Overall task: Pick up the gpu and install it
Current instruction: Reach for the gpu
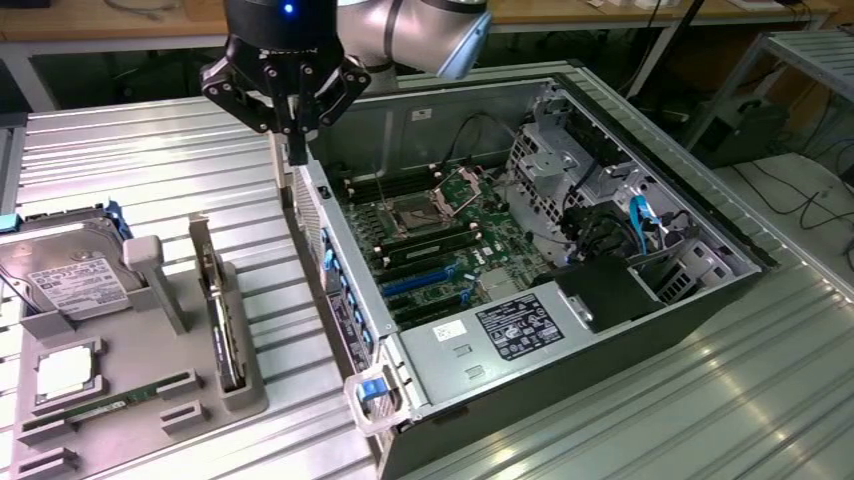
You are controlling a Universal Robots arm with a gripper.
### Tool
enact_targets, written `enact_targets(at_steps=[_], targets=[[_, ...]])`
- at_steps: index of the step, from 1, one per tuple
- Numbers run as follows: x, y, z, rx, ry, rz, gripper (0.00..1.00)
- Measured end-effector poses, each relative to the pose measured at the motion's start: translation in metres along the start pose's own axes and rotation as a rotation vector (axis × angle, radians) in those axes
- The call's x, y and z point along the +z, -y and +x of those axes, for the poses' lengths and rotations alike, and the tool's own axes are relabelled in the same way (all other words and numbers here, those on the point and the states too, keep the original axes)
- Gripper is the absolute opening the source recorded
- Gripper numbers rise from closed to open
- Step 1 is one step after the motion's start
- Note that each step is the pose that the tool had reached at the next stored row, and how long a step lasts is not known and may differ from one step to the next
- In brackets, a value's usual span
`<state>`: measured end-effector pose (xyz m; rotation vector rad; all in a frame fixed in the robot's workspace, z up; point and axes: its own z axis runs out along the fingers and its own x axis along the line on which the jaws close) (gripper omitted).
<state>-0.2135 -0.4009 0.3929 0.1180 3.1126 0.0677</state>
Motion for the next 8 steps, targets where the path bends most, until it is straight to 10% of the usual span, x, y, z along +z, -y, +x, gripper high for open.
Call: enact_targets(at_steps=[8], targets=[[-0.0001, 0.0012, 0.0093, 0.000, -0.0002, 0.0001, 0.11]])
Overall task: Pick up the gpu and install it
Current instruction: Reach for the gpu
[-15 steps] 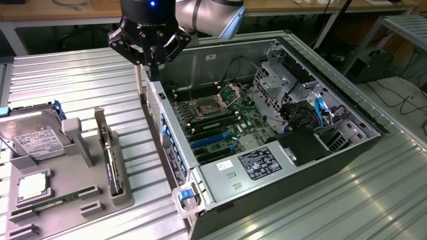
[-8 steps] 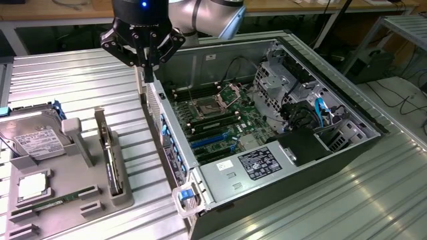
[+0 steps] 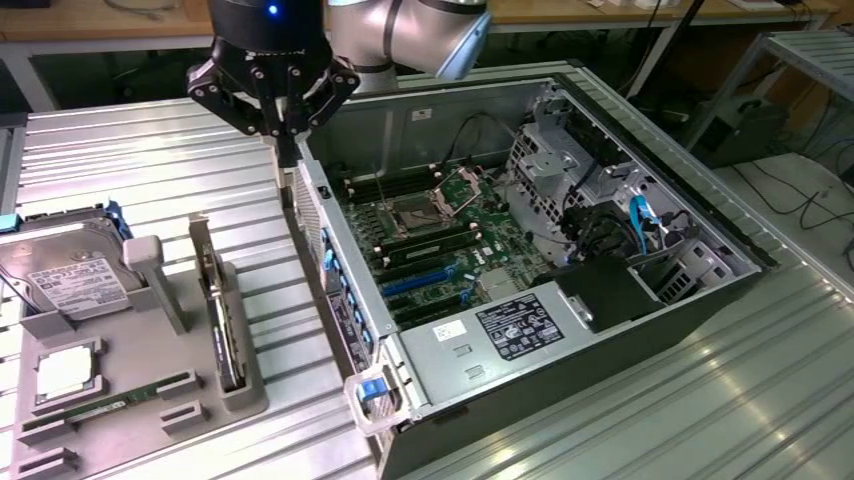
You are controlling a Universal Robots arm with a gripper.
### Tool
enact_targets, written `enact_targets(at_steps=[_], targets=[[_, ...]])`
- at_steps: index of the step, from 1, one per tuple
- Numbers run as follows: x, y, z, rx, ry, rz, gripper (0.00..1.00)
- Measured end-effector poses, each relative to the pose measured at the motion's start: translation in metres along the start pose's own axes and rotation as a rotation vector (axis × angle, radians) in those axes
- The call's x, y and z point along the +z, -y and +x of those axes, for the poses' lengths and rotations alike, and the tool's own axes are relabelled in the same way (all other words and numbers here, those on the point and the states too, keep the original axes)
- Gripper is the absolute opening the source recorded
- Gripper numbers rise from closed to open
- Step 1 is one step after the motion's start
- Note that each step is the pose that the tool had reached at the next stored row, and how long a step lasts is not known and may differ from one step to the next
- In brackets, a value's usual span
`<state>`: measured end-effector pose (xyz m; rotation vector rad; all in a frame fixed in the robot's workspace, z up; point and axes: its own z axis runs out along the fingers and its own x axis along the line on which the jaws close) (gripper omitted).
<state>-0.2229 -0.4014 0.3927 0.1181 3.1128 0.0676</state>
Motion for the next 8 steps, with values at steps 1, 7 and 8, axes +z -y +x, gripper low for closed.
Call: enact_targets(at_steps=[1, 7, 8], targets=[[-0.0001, 0.0003, 0.0012, 0.000, 0.0000, 0.0000, 0.11], [-0.0004, 0.0054, 0.0076, 0.000, 0.0000, -0.0001, 0.11], [-0.0004, 0.0060, 0.0082, 0.000, 0.0000, -0.0001, 0.11]])
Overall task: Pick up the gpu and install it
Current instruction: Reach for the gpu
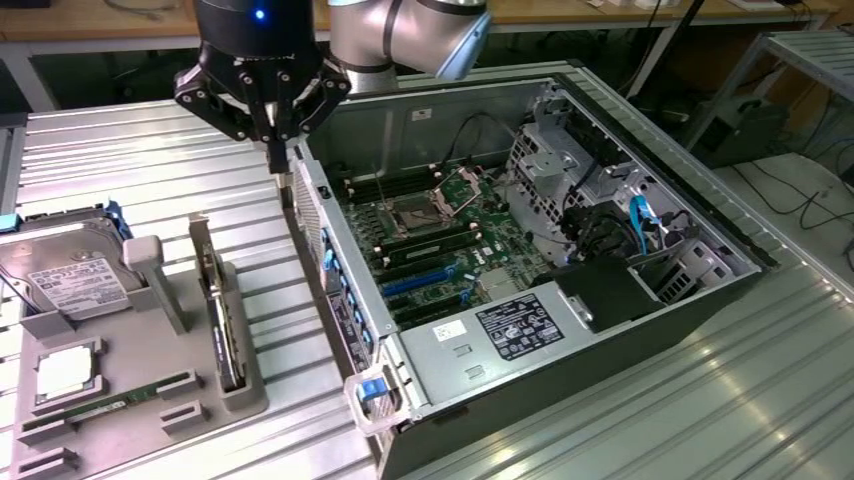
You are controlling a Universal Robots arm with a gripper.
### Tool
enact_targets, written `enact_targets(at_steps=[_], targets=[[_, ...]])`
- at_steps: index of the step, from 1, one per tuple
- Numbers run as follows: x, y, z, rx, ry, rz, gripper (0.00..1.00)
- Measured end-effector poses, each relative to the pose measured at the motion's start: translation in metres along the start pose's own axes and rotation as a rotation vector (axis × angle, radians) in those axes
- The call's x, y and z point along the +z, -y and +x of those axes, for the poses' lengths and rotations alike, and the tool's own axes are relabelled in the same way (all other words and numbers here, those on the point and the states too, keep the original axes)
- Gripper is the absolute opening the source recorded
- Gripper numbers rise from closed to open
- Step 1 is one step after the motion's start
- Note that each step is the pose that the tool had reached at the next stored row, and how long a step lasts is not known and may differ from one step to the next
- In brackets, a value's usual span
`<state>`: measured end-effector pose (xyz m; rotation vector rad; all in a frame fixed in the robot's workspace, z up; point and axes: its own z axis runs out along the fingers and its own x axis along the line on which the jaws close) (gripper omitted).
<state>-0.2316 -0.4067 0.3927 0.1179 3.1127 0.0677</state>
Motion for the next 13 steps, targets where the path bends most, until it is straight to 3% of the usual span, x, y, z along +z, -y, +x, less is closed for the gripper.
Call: enact_targets(at_steps=[9, 13], targets=[[-0.0004, 0.0085, 0.006, -0.013, -0.0006, -0.0003, 0.11], [-0.0005, 0.0108, 0.015, -0.019, -0.0008, -0.0005, 0.11]])
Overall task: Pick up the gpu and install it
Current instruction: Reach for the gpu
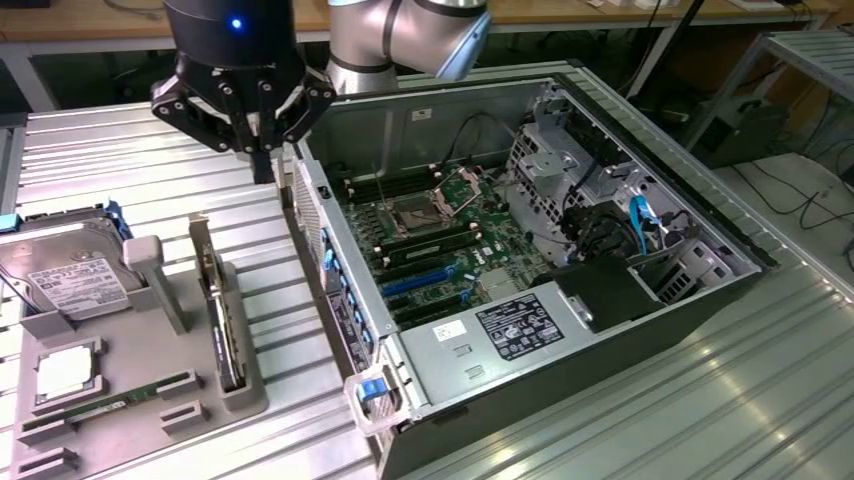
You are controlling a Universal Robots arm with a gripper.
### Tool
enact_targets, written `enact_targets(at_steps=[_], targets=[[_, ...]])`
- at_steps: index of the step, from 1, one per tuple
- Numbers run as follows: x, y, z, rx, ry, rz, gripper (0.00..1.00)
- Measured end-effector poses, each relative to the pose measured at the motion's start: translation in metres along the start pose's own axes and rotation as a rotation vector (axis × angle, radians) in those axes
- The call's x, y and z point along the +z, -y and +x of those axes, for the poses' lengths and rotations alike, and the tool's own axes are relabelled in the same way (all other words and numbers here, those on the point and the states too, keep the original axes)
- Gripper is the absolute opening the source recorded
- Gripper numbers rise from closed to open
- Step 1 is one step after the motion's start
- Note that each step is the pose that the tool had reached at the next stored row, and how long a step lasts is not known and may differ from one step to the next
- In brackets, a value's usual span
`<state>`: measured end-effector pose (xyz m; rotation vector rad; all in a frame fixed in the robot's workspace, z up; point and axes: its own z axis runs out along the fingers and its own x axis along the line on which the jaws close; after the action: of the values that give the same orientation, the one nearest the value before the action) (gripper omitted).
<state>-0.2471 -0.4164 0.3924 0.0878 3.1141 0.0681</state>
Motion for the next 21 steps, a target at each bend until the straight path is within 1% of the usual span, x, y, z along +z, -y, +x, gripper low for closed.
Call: enact_targets(at_steps=[3, 6, 11, 15, 21], targets=[[-0.0002, 0.0012, 0.007, -0.002, -0.0002, 0.0000, 0.11], [-0.0005, 0.0028, 0.017, -0.004, -0.0003, -0.0001, 0.11], [-0.0008, 0.0053, 0.028, -0.006, -0.0004, -0.0001, 0.11], [-0.0010, 0.0071, 0.035, -0.007, -0.0005, -0.0001, 0.11], [-0.0013, 0.0119, 0.042, -0.014, -0.0008, -0.0003, 0.11]])
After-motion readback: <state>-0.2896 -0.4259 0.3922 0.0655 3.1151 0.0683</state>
